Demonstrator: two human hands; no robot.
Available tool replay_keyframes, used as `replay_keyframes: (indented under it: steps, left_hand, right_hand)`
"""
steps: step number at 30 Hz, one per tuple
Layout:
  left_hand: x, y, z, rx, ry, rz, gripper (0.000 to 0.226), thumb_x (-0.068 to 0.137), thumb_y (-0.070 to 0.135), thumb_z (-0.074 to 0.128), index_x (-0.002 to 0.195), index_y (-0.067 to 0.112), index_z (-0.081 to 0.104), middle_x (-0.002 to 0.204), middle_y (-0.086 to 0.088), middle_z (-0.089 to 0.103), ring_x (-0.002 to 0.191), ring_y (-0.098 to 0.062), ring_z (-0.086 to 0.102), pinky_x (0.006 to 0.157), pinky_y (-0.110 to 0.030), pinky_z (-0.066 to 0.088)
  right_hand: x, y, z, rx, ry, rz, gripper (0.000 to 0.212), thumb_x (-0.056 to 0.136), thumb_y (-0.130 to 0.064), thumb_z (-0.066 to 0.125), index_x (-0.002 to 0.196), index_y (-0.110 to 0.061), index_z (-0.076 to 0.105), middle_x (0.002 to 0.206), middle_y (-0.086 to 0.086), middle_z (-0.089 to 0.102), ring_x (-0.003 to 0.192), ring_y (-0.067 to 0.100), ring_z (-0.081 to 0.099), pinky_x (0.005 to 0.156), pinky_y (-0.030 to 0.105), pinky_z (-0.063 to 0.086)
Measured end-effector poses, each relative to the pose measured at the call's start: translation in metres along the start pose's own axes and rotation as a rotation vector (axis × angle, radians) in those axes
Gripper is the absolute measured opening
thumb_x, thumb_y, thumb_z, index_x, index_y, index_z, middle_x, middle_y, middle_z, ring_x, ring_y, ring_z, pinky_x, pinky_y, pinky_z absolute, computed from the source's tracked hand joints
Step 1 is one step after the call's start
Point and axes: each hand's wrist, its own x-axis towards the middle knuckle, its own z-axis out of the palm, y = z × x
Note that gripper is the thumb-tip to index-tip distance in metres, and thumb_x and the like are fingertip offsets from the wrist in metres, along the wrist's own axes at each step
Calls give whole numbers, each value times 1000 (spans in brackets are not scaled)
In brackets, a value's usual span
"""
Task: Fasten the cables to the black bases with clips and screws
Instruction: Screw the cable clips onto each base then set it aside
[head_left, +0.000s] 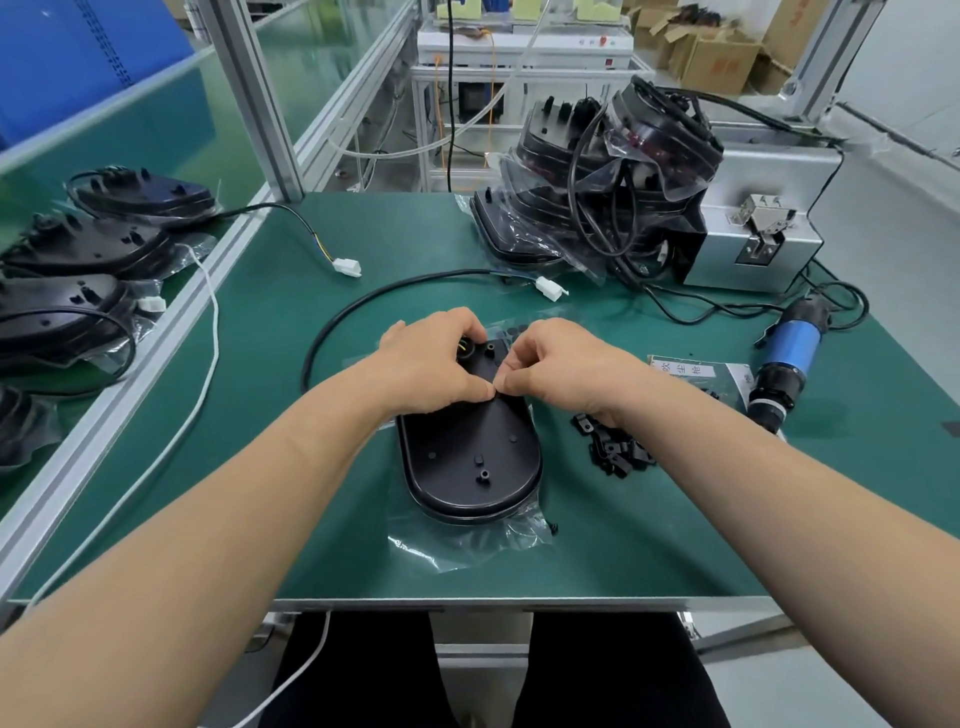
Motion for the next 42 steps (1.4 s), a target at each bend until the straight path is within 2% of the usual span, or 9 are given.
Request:
replay_keyframes:
  steps: [8, 12, 16, 21, 29, 33, 36, 39, 42]
  left_hand:
    - [9, 3, 2, -86, -86, -124, 59, 70, 28, 80, 120, 28, 47, 120, 0, 52, 108, -25, 52, 96, -41, 45]
    - [9, 4, 2, -173, -76, -137, 57, 71, 23, 80, 117, 26, 48, 116, 1, 50, 94, -18, 51, 69, -30, 40]
    - [8, 3, 2, -241, -81, -149, 55, 72, 20, 81, 117, 25, 50, 113, 1, 50, 82, -8, 48, 61, -27, 35]
    - [9, -5, -6, -224, -159, -133, 50, 79, 15, 75, 121, 26, 50, 119, -4, 57, 102, -24, 55, 89, -36, 47]
    - [2, -30, -14, -173, -119, -192, 60, 74, 36, 81, 126, 25, 53, 131, 0, 51, 120, -22, 50, 105, -39, 41]
    - [-24, -60, -18, -93, 82, -333, 96, 64, 63, 78, 142, 23, 40, 141, -8, 35, 134, -27, 36, 113, -42, 32]
    - [-45, -62, -7, -111, 81, -360, 108, 53, 80, 70, 138, 21, 39, 137, -3, 43, 129, -25, 43, 108, -40, 37]
    - [-47, -54, -2, -99, 21, -359, 99, 36, 91, 59, 110, 27, 44, 116, 11, 55, 115, -19, 54, 101, -42, 44]
    - [-38, -50, -10, -215, -67, -357, 72, 51, 75, 76, 100, 26, 53, 98, 13, 66, 97, -9, 63, 89, -29, 49]
  right_hand:
    - [-2, 0, 5, -2, 32, 2, 8, 86, -19, 68, 88, -12, 72, 78, -1, 65, 70, 17, 55, 58, 28, 43]
    - [-5, 2, 6, 2, 67, -4, 8, 87, -18, 67, 81, -16, 71, 70, -8, 62, 70, 12, 56, 56, 23, 40]
    - [-6, 5, 5, 18, 152, 5, 22, 92, -15, 60, 70, -21, 62, 85, 3, 73, 89, 22, 69, 83, 40, 56]
    - [-2, 11, 14, -2, 184, -28, 32, 85, -49, 70, 87, -21, 54, 89, -3, 63, 85, 17, 62, 68, 32, 46]
    - [2, 25, 29, 406, 106, 18, 24, 84, -22, 79, 88, -17, 56, 78, 2, 55, 67, 16, 50, 67, 33, 43]
    - [15, 33, 11, 247, 228, -52, 19, 95, -24, 63, 80, -17, 54, 70, -2, 61, 57, 13, 56, 59, 25, 43]
    - [42, 34, -8, -95, 339, -158, 7, 94, -14, 58, 99, -17, 63, 103, 1, 65, 95, 20, 58, 80, 29, 44]
    - [75, 24, -9, -345, 295, -193, 35, 96, -17, 57, 130, -19, 55, 131, 2, 57, 113, 22, 56, 93, 33, 45]
    - [104, 10, -5, -632, 283, -178, 45, 93, -6, 51, 136, -20, 45, 137, 3, 54, 118, 31, 57, 88, 41, 48]
